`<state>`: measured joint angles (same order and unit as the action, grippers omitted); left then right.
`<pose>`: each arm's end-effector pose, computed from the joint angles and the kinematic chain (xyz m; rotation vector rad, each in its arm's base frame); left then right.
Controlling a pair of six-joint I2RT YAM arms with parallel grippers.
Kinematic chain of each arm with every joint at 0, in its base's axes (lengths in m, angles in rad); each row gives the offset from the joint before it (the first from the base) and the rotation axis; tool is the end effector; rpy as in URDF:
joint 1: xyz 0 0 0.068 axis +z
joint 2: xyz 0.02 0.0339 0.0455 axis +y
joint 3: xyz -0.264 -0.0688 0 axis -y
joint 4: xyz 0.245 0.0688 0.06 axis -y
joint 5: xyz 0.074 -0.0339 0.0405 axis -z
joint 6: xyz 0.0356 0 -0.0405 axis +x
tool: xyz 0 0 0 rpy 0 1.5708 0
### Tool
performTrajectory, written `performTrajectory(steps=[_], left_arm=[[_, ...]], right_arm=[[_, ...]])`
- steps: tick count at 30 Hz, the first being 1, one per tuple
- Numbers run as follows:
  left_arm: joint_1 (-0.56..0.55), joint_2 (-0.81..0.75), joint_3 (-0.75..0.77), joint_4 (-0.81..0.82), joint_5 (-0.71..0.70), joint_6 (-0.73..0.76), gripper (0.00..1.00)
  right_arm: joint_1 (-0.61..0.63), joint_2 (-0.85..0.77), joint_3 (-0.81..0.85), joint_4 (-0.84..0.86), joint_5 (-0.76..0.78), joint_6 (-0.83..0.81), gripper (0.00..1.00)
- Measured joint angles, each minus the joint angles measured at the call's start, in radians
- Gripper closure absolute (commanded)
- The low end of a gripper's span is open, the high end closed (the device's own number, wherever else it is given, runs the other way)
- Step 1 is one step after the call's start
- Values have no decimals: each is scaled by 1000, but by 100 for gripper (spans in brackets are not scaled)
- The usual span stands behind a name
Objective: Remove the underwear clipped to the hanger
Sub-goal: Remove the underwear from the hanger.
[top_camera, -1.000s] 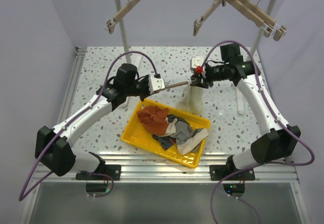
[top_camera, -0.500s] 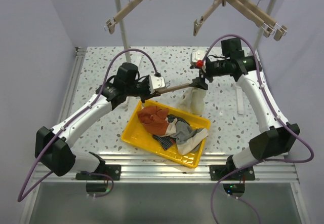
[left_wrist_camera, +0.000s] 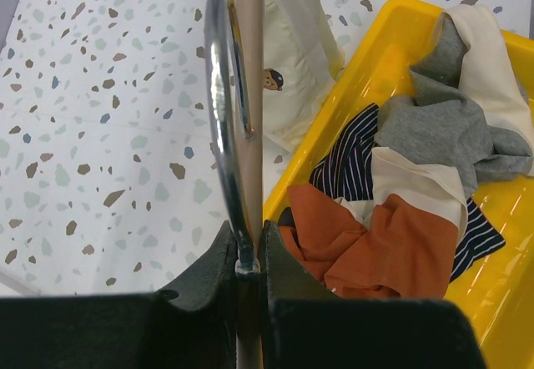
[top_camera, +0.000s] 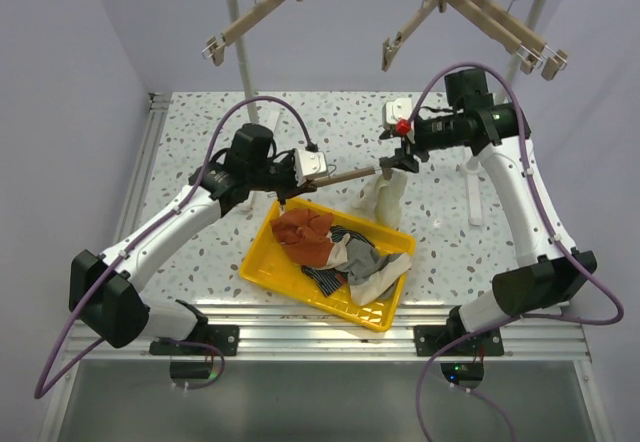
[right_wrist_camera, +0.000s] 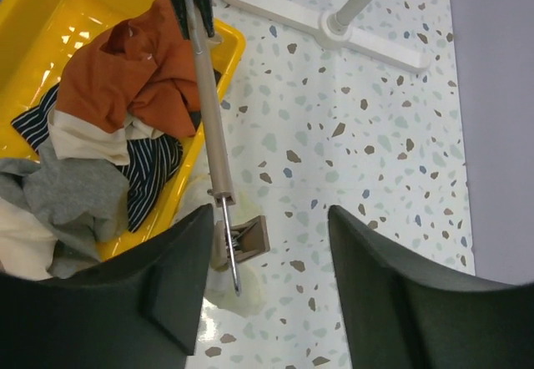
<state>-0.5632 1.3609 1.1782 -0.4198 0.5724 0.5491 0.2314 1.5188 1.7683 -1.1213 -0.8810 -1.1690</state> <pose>0.2454 -0.1778 0.3273 1.3875 1.6153 -0.6270 0.2770 0.0935 0.4218 -1.6247 1.3698 0.5359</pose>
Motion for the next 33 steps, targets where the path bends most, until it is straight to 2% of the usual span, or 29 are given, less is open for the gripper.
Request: performTrajectory(steps=[3,5,14,20,23,25,26,29,33], left_arm=[[0,0,0,-2,0,0,100],[0,0,0,-3,0,0,100],[0,0,0,-8,-5,1,100],[0,-8,0,-8,-9,4,100],[0,-9,0,-8,-10,5,100],[0,-9,0,-8,-10,6,100],[0,-9,0,-8,-10,11,100],[0,-9,0,-9,-14,12,100],[0,-9,0,-17,-19,15,100]], right_arm=[[-3,0,-7,-21,0,-5,26],[-3,0,-11,-28,0,-6,25],[-3,18,-21,-83,0,-13,31],[-3,66,-21,-99,1,-13,39],[-3,68,-21,-99,0,-12,49],[-3,68,-21,-99,-2,-13,66],[-3,68,-21,-100,-2,-11,81],[-3,70,-19,-108,-10,-13,100],[-3,79,-11,-132,-22,-25,100]])
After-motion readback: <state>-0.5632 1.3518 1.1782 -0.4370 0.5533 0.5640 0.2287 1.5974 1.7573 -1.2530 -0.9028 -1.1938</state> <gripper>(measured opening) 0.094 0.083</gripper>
